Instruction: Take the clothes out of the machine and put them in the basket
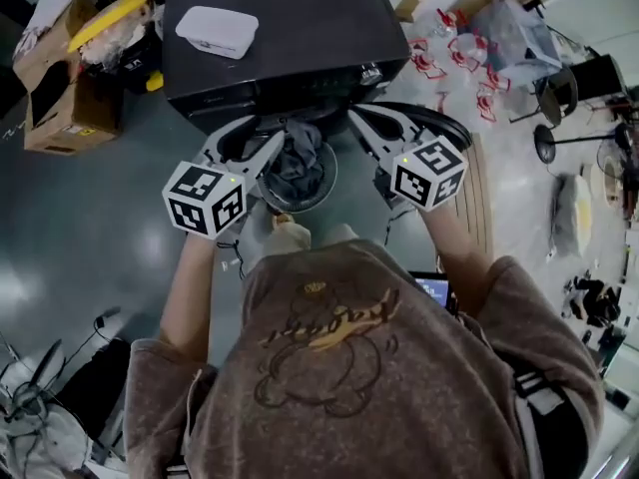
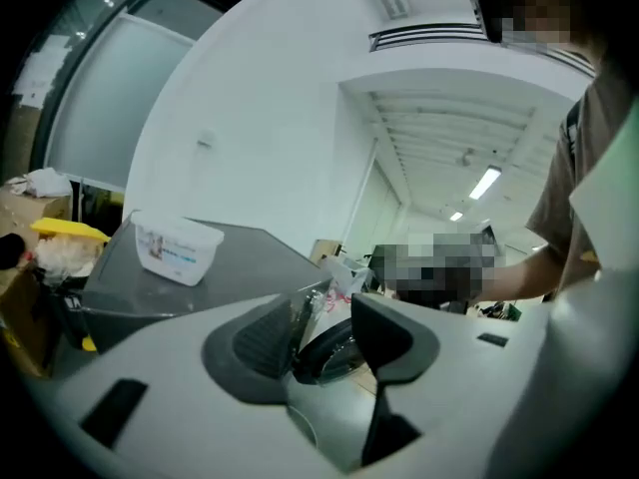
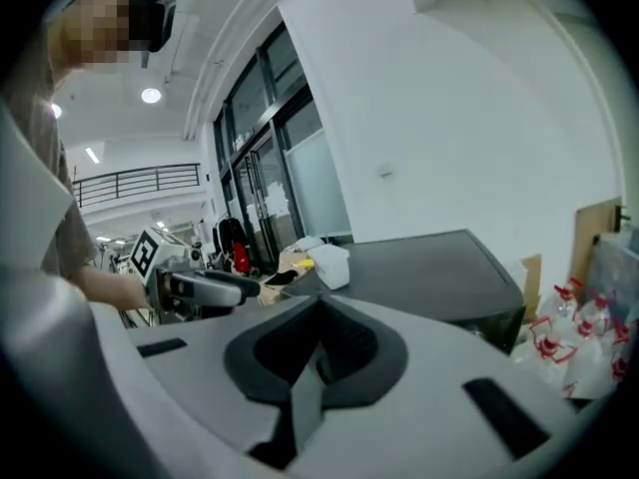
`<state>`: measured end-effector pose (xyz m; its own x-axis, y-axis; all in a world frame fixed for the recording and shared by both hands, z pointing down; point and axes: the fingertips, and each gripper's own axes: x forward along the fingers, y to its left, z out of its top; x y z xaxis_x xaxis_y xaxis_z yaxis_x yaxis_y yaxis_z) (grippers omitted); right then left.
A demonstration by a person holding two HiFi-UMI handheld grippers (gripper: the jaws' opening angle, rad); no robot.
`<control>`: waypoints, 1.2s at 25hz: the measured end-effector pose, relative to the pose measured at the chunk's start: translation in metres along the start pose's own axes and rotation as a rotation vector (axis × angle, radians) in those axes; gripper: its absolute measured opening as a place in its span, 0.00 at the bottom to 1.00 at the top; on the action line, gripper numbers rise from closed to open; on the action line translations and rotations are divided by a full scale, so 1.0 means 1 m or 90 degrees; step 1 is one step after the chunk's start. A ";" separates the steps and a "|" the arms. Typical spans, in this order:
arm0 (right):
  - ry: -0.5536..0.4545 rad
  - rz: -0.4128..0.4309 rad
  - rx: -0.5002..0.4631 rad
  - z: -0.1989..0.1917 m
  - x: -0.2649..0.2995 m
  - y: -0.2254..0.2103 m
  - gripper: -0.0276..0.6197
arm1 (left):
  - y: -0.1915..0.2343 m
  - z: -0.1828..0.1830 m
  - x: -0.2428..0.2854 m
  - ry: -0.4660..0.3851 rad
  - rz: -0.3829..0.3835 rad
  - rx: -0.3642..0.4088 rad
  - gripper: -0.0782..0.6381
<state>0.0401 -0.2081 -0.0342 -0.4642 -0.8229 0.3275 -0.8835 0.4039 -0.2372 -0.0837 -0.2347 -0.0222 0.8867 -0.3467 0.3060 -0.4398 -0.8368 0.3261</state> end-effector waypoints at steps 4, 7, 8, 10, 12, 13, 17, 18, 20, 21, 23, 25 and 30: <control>0.010 -0.012 -0.004 0.003 -0.016 0.012 0.04 | -0.013 0.012 -0.012 -0.013 -0.017 0.024 0.38; 0.002 -0.010 0.000 0.008 -0.021 0.013 0.04 | -0.012 0.022 -0.015 -0.036 -0.010 0.019 0.36; -0.001 -0.008 0.001 0.010 -0.021 0.012 0.04 | -0.011 0.025 -0.014 -0.042 -0.006 0.019 0.34; -0.004 0.000 0.000 0.013 -0.020 0.011 0.04 | -0.012 0.027 -0.013 -0.048 0.002 0.023 0.28; -0.003 0.012 -0.004 0.014 -0.019 0.008 0.04 | -0.013 0.028 -0.010 -0.056 0.009 0.021 0.21; -0.002 0.019 -0.007 0.015 -0.018 0.005 0.04 | -0.014 0.029 -0.008 -0.062 0.013 0.018 0.17; -0.006 0.036 -0.009 0.020 -0.016 -0.009 0.04 | -0.017 0.032 0.001 -0.076 0.035 0.022 0.12; -0.009 0.038 -0.012 0.021 -0.017 -0.013 0.04 | -0.019 0.033 0.003 -0.077 0.040 0.027 0.12; -0.017 0.040 -0.023 0.025 -0.017 -0.020 0.04 | -0.019 0.038 0.009 -0.084 0.049 0.031 0.12; -0.021 0.039 -0.026 0.026 -0.016 -0.024 0.04 | -0.018 0.041 0.013 -0.090 0.052 0.032 0.12; -0.032 0.038 -0.024 0.028 -0.013 -0.032 0.04 | -0.017 0.044 0.020 -0.101 0.058 0.036 0.12; -0.041 0.044 -0.024 0.030 -0.010 -0.037 0.04 | -0.015 0.046 0.026 -0.108 0.060 0.041 0.12; -0.042 0.065 -0.039 0.029 -0.003 -0.045 0.04 | -0.011 0.041 0.038 -0.112 0.059 0.044 0.12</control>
<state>0.0830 -0.2356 -0.0510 -0.5479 -0.8006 0.2427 -0.8353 0.5082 -0.2096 -0.0396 -0.2556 -0.0507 0.8570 -0.4867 0.1694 -0.5148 -0.8231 0.2396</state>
